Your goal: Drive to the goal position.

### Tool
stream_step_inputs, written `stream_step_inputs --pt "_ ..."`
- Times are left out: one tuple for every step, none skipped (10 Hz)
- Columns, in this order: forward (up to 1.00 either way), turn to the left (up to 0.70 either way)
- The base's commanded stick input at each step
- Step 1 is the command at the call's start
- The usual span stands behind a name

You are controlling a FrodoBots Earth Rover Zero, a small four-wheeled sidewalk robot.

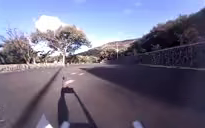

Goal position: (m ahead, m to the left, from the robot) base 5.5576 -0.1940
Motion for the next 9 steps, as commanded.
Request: stream_step_inputs --pt "0.69 0.02" --pt "0.69 0.02" --pt "0.69 0.02" --pt "0.69 0.02" --pt "0.69 0.02" --pt "0.69 0.02" --pt "0.69 0.02" --pt "0.69 0.02" --pt "0.69 0.02"
